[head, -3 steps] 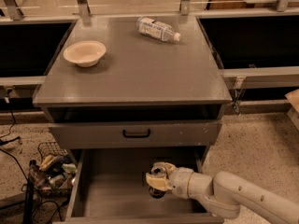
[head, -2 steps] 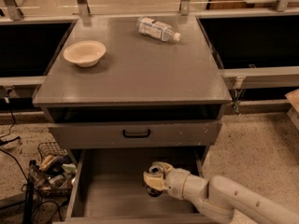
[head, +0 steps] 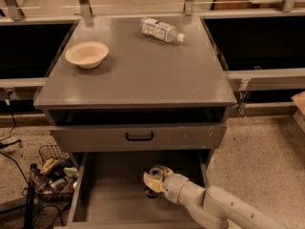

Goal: Place pepsi can into middle drawer

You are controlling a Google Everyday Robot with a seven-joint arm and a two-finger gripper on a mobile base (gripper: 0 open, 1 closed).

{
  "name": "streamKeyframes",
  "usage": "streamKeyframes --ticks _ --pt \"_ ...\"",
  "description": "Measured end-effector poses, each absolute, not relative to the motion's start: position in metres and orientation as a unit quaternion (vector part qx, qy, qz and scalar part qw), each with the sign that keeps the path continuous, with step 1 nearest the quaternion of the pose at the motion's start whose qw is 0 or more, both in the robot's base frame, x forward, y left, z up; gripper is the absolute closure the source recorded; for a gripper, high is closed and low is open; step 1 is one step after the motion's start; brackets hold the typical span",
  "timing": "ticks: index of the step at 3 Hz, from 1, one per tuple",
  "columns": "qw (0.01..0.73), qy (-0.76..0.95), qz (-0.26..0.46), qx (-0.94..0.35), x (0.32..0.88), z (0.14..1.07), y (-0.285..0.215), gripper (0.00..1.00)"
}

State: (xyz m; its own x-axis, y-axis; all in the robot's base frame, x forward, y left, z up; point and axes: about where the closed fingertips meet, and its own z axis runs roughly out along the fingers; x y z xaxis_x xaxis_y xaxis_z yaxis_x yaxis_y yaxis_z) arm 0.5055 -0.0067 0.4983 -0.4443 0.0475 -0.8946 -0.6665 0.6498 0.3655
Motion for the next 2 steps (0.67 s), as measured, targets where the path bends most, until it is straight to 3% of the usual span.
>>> streamKeyframes --ticks 2 --pt "0.491 0.774 0.354 -0.187 0.5160 0.4850 -0.0105 1.00"
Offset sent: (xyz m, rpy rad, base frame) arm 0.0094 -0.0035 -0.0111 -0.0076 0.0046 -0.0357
